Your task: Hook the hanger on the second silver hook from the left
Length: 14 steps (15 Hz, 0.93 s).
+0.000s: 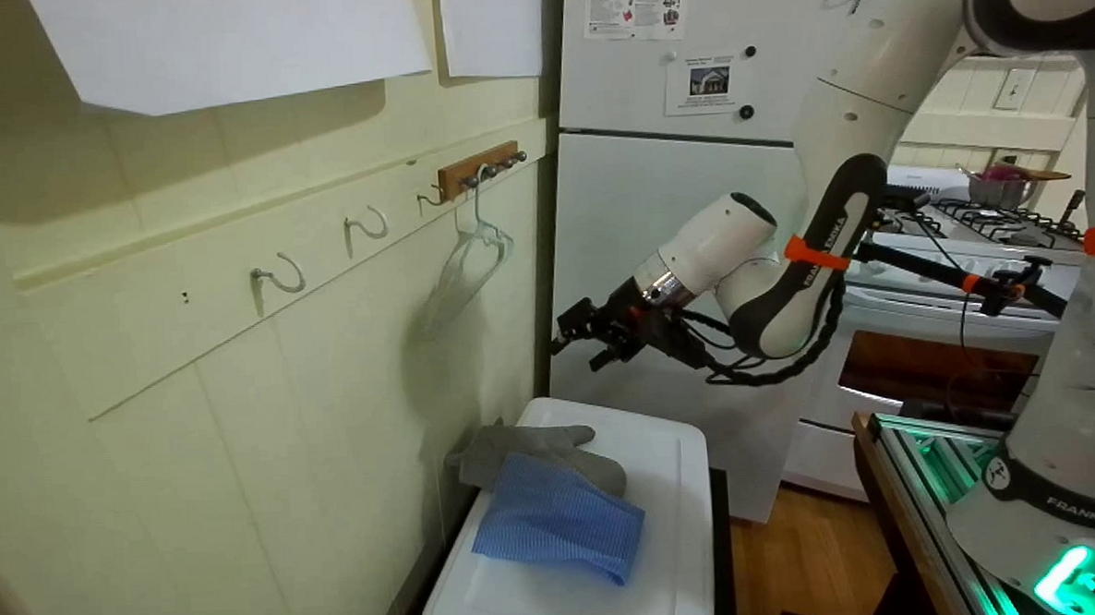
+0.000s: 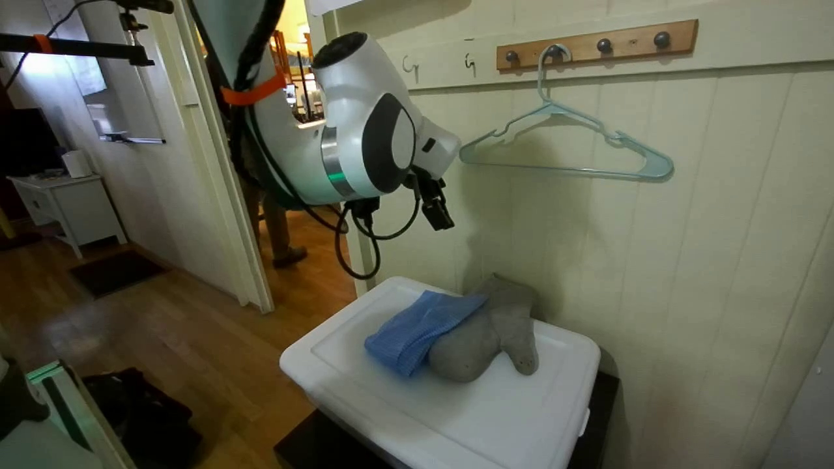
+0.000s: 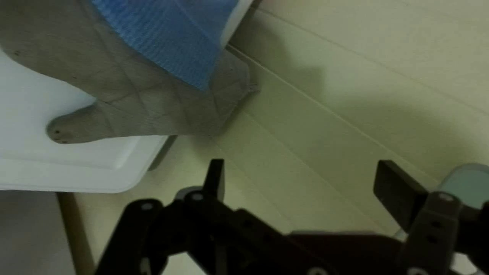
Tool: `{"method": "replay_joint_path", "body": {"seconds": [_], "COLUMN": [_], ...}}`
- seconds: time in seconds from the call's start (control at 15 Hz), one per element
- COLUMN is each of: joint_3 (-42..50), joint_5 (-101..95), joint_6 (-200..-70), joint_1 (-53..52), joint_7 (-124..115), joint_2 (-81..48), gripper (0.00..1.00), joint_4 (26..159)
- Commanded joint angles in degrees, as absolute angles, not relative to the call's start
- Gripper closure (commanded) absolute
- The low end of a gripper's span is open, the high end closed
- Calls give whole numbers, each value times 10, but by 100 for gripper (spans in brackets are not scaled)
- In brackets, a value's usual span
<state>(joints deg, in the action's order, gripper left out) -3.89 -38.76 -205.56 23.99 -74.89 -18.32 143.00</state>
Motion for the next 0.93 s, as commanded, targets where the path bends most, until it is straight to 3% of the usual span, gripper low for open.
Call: {"method": "replay_joint_path", "body": {"seconds": [0.0,0.53,0.6,0.87], "joint_3": [-48,-169,-83,-21], "joint_5": [-373,-220,-162,-120], "joint_6": [-1909,-1614,-1588,-1478], "joint_1": [226,263,168,118], "joint_7": [-785,-679,-628,-507], "joint_2": [-99,-41,-26,24], "gripper": [0,0,0,0], "joint_4": [1473,1487,1487,1478]}}
